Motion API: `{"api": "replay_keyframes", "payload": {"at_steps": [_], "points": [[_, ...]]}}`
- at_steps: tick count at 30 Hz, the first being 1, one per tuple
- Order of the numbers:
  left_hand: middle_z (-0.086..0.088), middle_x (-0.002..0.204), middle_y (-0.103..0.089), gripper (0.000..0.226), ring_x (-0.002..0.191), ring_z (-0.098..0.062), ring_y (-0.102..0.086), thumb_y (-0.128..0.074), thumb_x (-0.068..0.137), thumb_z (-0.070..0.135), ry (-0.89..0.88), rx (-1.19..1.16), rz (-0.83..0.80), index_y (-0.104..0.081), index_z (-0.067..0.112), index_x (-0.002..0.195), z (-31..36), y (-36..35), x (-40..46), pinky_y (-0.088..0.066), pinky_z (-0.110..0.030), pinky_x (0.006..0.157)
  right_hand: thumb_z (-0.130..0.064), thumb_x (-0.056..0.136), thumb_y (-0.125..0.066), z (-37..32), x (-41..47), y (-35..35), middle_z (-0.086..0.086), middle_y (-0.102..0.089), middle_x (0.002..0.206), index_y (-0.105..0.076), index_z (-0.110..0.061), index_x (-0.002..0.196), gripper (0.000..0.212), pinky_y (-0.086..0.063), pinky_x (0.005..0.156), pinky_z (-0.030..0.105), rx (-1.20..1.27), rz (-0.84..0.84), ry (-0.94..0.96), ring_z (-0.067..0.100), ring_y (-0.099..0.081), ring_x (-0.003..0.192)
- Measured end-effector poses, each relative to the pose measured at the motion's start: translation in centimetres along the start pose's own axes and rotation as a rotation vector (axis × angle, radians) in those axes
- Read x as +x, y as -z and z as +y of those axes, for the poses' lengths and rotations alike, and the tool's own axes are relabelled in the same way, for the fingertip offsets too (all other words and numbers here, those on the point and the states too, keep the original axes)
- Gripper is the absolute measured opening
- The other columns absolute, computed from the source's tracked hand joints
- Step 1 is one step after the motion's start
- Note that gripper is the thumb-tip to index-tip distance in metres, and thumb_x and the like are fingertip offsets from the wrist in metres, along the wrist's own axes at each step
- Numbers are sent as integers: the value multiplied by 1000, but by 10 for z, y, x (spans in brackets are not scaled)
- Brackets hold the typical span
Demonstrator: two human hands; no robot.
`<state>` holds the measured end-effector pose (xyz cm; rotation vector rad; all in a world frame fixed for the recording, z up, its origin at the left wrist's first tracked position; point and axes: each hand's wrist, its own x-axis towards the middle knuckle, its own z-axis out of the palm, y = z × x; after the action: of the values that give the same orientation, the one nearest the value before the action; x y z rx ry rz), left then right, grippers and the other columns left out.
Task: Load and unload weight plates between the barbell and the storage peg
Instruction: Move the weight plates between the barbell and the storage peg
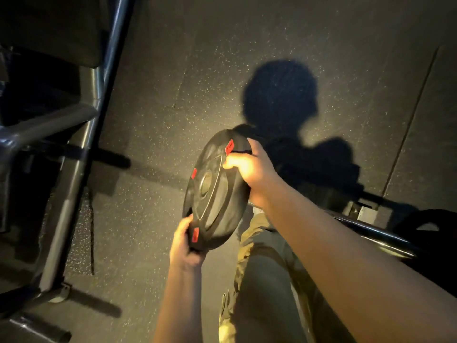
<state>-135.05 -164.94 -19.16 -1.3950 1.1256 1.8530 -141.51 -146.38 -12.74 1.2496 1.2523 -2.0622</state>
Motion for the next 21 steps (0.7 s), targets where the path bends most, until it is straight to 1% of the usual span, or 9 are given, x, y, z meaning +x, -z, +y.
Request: {"api": "replay_keyframes", "payload": {"at_steps": [2,4,6,9,12,15,16,19,21], "points": [[-5,66,-72,44,58,-16,-70,-46,93,13,-38,-20,-27,-76,10,62,14,3,-14,-58,-29,49,1,75,-64,5,-14,4,11,-61,116,-49,-22,129,61,-55,77,39,73,-71,11,27,-62,103],[-4,69,-73,47,61,-14,-71,-43,96,13,-62,2,-50,-77,13,63,15,6,-29,-60,-29,56,6,79,-61,7,-28,15,7,-60,119,-47,-25,134,65,-52,73,34,58,-128,51,24,-60,105],[-6,80,-75,40,70,-17,-72,-43,97,11,-92,-51,-83,-79,11,79,9,3,-45,-61,-32,61,7,79,-61,-2,-47,27,5,-60,119,-46,-29,135,68,-54,74,36,73,-163,82,25,-60,105],[-10,93,-75,31,80,-22,-73,-42,96,14,-43,-49,-176,-69,7,108,-3,-22,-79,-61,-37,66,8,78,-62,-11,-90,59,8,-59,121,-48,-35,132,70,-56,77,42,122,-156,169,29,-63,105],[-17,120,-66,43,108,-34,-65,-45,96,35,47,-21,-366,-64,8,124,-22,-48,-98,-53,-51,91,5,75,-66,-13,-134,92,9,-58,123,-47,-38,132,73,-55,78,39,150,-50,310,27,-65,104],[-18,142,-49,83,131,-42,-45,-66,76,61,114,60,-476,-48,14,141,-43,-77,-115,-26,-64,111,-1,65,-70,-12,-182,121,14,-55,126,-46,-32,134,80,-55,80,41,189,114,453,29,-64,105],[-17,143,-49,88,132,-42,-44,-67,72,66,123,138,-513,-48,14,141,-51,-90,-124,-22,-64,113,-3,61,-70,-11,-198,133,14,-56,125,-47,-31,134,81,-55,81,40,210,162,506,28,-65,104],[-15,131,-61,81,121,-41,-55,-68,64,66,111,312,-565,-63,17,127,-77,-123,-152,-30,-55,112,-1,58,-66,-5,-255,163,5,-67,111,-49,-31,129,78,-57,80,39,285,241,661,25,-67,102],[-12,136,-57,73,124,-41,-53,-71,71,62,235,314,-700,-61,22,130,-93,-143,-177,-27,-56,113,3,60,-64,6,-299,176,1,-69,109,-50,-27,129,76,-58,82,42,335,318,763,28,-66,105]]}}
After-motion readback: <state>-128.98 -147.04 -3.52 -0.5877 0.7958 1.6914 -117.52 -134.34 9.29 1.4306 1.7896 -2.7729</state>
